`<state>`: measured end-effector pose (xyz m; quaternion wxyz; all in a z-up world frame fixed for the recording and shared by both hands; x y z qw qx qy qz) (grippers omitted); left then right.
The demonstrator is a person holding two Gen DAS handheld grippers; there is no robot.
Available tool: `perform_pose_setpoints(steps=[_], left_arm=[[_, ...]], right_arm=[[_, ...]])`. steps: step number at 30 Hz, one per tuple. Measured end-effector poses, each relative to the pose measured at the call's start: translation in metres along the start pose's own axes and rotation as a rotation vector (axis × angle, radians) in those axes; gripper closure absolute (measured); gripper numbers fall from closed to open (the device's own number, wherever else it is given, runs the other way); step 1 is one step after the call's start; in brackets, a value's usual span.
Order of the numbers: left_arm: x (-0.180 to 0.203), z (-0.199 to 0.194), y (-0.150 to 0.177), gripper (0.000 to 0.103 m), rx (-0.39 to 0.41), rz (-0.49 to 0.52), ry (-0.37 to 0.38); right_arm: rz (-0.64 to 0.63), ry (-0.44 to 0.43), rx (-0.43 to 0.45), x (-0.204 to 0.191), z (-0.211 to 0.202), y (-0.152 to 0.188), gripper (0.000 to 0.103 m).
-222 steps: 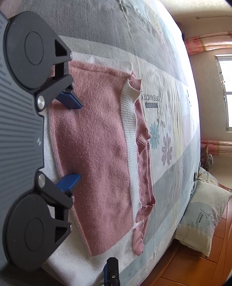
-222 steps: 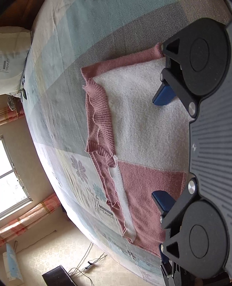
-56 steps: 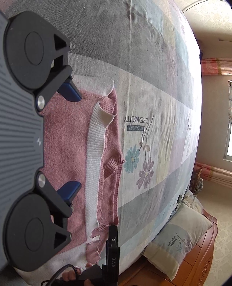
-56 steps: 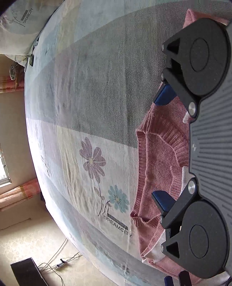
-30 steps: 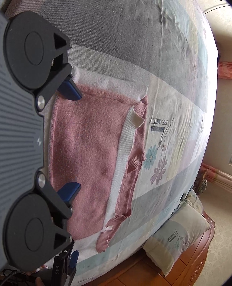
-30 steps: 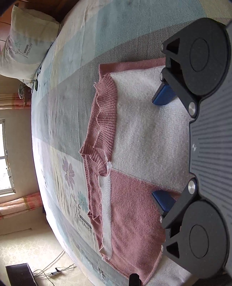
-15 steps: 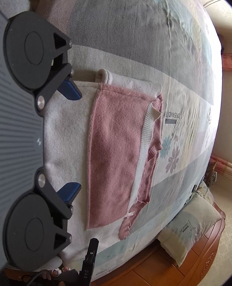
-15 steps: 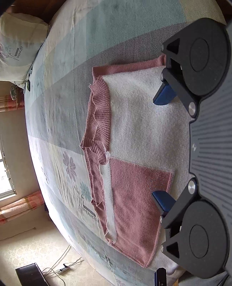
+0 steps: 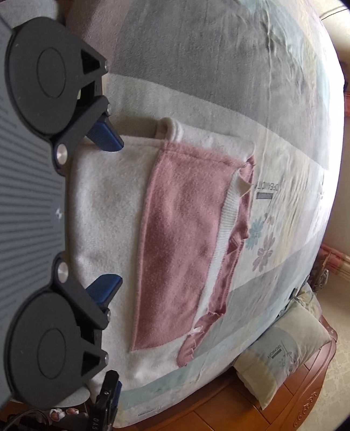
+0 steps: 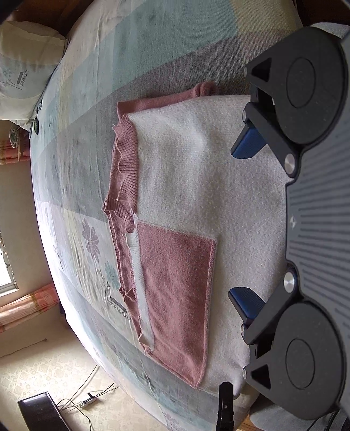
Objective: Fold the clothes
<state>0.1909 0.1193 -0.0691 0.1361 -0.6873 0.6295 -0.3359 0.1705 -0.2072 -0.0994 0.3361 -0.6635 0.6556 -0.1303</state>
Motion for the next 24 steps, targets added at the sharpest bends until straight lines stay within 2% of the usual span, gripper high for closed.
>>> perform_pose_setpoints(steps=[4, 8, 11, 16, 18, 21, 24], left_arm=[[0.005, -0.007, -0.024, 0.005, 0.028, -0.009, 0.084], [0.032, 0.018, -0.005, 0.005, -0.066, -0.027, 0.263], [0.048, 0.039, 0.013, 0.005, -0.138, -0.053, 0.32], [0.039, 0.052, 0.026, 0.006, -0.181, -0.1, 0.304], [0.032, 0.043, 0.02, 0.005, -0.15, -0.121, 0.295], [0.03, 0.029, 0.008, 0.005, -0.092, -0.087, 0.254], [0.031, 0.026, 0.002, 0.005, -0.065, -0.072, 0.255]], right_arm=[[0.029, -0.023, 0.004, -0.001, -0.002, -0.001, 0.0], [0.038, -0.052, -0.005, -0.009, 0.0, -0.002, 0.0], [0.03, -0.037, -0.013, -0.01, -0.001, -0.001, 0.0], [0.068, -0.007, -0.014, 0.007, -0.009, 0.003, 0.0], [0.093, 0.022, -0.025, 0.017, -0.009, 0.008, 0.0], [0.103, 0.039, -0.029, 0.024, -0.011, 0.015, 0.0], [0.07, 0.04, -0.031, 0.02, -0.013, 0.021, 0.0]])
Point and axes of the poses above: each gripper's, at about its wrist camera, not at the fingertips, and z roughly the way its jaws point, x to its right, y to its underside, the point moved 3 cm from there along z, roughly the way its jaws point, and after that the axes turned 2 degrees about z, right-handed, at the moved point
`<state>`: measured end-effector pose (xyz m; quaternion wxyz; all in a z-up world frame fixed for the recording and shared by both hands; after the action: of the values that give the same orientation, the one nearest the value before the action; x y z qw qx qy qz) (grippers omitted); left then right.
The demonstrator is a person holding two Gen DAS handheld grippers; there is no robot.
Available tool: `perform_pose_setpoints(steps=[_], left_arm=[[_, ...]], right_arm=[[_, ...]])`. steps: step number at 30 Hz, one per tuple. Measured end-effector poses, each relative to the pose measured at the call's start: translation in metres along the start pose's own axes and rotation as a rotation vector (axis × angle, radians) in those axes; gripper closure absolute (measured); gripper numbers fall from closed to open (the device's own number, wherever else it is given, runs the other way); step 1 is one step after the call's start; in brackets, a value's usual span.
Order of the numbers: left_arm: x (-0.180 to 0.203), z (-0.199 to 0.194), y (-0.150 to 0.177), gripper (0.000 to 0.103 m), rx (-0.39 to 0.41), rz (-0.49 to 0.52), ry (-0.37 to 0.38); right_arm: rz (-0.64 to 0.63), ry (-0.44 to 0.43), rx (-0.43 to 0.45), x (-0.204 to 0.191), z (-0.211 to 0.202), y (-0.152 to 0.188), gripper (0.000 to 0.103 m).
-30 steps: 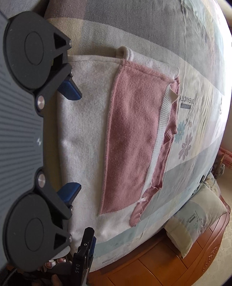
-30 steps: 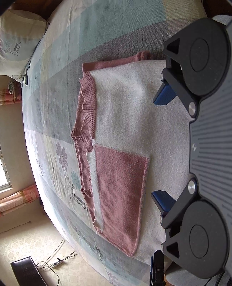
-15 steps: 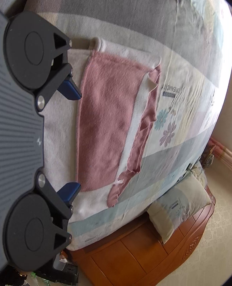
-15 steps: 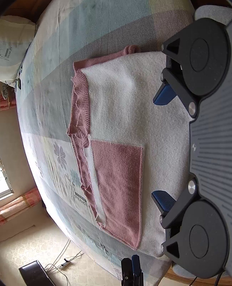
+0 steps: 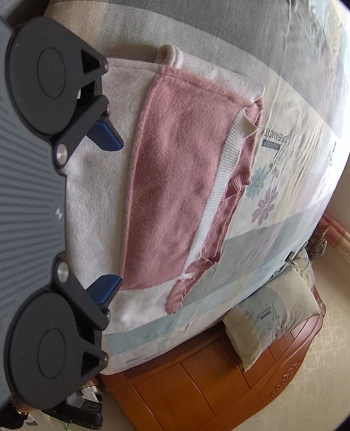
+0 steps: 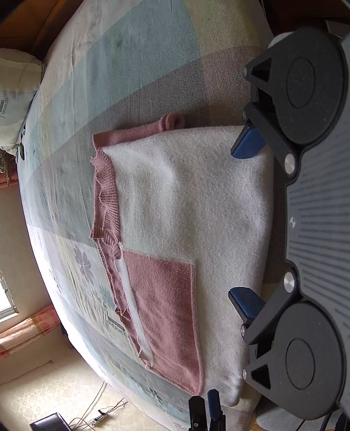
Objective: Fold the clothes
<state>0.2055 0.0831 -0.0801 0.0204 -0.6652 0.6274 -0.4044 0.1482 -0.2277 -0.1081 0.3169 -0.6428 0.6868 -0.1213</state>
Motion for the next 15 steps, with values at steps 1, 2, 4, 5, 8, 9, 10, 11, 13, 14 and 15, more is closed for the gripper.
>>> perform_pose_setpoints(steps=[1, 2, 4, 5, 8, 9, 10, 11, 13, 14, 15], left_arm=[[-0.001, 0.001, -0.001, 0.005, 0.004, 0.003, -0.006], [-0.002, 0.001, -0.003, 0.005, 0.004, 0.006, -0.015], [-0.006, 0.001, -0.008, 0.005, 0.01, 0.015, -0.036], [-0.008, -0.001, -0.011, 0.005, 0.018, 0.021, -0.044], [-0.02, -0.012, -0.028, 0.005, 0.061, 0.029, -0.046], [-0.024, -0.016, -0.034, 0.005, 0.076, 0.031, -0.046], [-0.029, -0.022, -0.041, 0.005, 0.095, 0.029, -0.05], [-0.033, -0.026, -0.046, 0.005, 0.104, 0.023, -0.054], [-0.049, -0.027, -0.059, 0.005, 0.103, 0.001, -0.055], [-0.057, -0.027, -0.066, 0.005, 0.101, -0.011, -0.055], [-0.065, -0.027, -0.073, 0.005, 0.099, -0.023, -0.055]], right_arm=[[-0.009, 0.002, -0.003, -0.001, 0.0, 0.002, 0.0], [-0.007, 0.003, -0.007, 0.0, 0.0, 0.003, 0.0], [-0.002, 0.006, -0.013, 0.001, 0.001, 0.004, 0.0], [0.002, 0.005, -0.009, 0.0, -0.001, 0.003, 0.0], [0.004, -0.013, 0.017, -0.005, -0.007, -0.005, 0.0], [0.004, -0.022, 0.028, -0.007, -0.008, -0.008, 0.0], [0.005, -0.038, 0.036, -0.01, -0.008, -0.012, 0.0], [0.005, -0.052, 0.043, -0.013, -0.008, -0.015, 0.0], [0.004, -0.05, 0.045, -0.019, -0.004, -0.02, 0.0], [0.0, -0.048, 0.04, -0.022, -0.001, -0.022, 0.0], [-0.004, -0.049, 0.037, -0.026, 0.001, -0.023, 0.0]])
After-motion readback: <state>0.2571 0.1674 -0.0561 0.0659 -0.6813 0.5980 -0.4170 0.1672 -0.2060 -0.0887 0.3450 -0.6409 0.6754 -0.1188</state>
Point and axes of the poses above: each gripper's, at about its wrist camera, not at the fingertips, and z roughly the way its jaws point, x to its right, y to its underside, the point moved 3 cm from there along z, roughly the way its jaws point, and after that the axes turned 2 degrees about z, right-handed, at the moved point
